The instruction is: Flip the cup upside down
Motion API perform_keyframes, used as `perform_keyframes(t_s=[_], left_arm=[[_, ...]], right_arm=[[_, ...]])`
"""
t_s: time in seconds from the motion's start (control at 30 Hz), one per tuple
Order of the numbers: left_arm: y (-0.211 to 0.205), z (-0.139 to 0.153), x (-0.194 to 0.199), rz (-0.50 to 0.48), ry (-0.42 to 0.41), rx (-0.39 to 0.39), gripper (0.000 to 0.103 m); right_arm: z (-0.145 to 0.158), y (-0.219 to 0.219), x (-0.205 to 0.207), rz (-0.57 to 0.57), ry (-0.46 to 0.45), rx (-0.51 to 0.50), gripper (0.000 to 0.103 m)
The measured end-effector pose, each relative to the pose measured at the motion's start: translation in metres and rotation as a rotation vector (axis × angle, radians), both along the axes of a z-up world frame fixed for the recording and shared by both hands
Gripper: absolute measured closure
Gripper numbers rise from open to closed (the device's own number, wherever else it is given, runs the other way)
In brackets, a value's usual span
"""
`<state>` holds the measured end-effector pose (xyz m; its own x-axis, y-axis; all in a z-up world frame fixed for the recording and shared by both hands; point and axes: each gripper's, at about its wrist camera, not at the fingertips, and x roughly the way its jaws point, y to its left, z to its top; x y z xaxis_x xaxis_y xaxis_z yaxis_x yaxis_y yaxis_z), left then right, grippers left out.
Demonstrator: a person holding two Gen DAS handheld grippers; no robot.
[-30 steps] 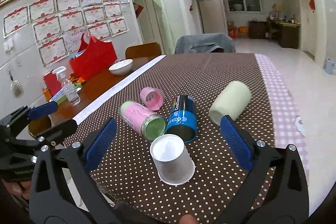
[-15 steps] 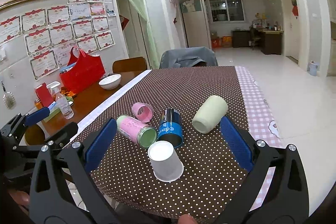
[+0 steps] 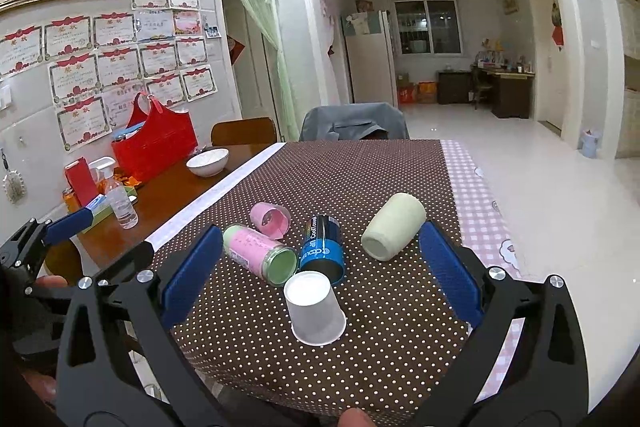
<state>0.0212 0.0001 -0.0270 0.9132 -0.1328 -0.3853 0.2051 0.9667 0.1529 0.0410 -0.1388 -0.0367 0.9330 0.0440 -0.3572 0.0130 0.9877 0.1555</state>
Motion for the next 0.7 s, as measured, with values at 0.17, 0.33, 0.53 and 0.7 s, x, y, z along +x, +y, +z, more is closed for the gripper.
perform_keyframes(t_s=[0.17,0.33,0.53,0.7], left_arm=[[-0.0009,0.0003,-0.0026,0.006,-0.006,-0.004,0.010],[-0.0001,0.0015,-0.0041,0.014,-0.010,-0.002,0.010],[0.0008,0.0037,-0.0039,0.026,-0.013,-0.001,0.010],[0.0014,0.0051,-0.0038,0.036,-0.019,0.003,0.010]], right_arm=[[-0.0009,0.0015,-0.0003,0.000,0.005,-0.005,0.006],[-0.0011,0.0040,-0.0007,0.005,0.010,-0.011,0.006],[-0.0009,0.0041,0.0006,0.005,0.015,-0.011,0.006],[-0.0015,0.0037,0.0007,0.003,0.016,-0.009,0.006]])
